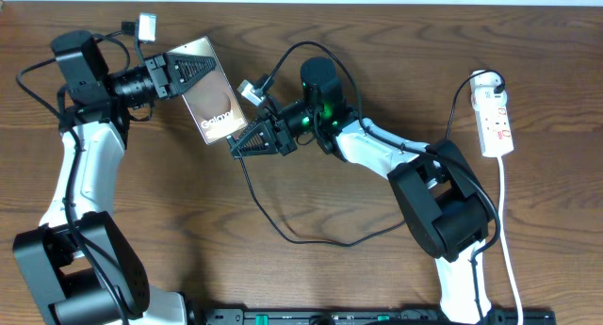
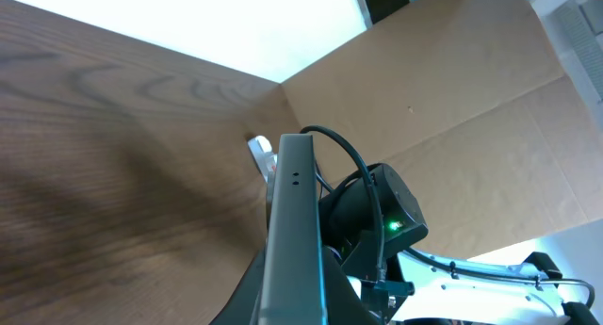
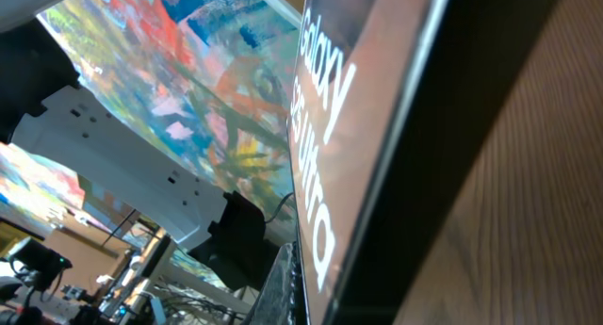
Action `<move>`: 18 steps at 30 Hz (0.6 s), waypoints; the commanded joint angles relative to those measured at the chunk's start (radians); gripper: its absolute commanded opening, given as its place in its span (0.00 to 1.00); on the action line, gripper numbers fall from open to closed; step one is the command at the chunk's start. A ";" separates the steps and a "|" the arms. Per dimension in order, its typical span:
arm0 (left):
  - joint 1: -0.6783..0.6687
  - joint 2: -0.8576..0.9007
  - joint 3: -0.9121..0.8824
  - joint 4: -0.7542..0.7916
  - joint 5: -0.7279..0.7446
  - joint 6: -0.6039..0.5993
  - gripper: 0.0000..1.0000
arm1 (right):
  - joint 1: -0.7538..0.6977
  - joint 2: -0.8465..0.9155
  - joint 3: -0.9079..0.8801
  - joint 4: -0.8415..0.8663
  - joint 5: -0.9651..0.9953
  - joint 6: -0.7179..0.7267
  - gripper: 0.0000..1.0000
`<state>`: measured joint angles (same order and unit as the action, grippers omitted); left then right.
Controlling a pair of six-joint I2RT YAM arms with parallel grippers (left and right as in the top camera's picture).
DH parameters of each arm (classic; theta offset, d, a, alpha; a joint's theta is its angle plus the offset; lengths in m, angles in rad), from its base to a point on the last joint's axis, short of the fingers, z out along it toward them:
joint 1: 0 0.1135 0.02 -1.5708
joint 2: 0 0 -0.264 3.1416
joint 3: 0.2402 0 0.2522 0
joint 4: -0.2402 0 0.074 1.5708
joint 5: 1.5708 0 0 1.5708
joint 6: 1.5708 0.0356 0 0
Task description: Plug charger to phone and switch on socket
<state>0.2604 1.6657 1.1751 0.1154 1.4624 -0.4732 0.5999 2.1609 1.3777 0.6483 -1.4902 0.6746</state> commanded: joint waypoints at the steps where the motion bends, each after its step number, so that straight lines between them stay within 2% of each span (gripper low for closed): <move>1: -0.011 -0.009 0.005 -0.027 0.074 0.057 0.07 | 0.002 -0.014 0.020 0.019 0.114 0.018 0.01; 8: -0.011 -0.009 0.005 -0.151 0.075 0.175 0.07 | -0.005 -0.014 0.020 0.058 0.139 0.047 0.01; 18: -0.011 -0.009 0.005 -0.164 0.075 0.185 0.07 | -0.021 -0.014 0.020 0.074 0.180 0.071 0.01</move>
<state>0.2668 1.6653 1.1896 -0.0265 1.4624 -0.3370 0.5999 2.1628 1.3598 0.6968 -1.4773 0.7319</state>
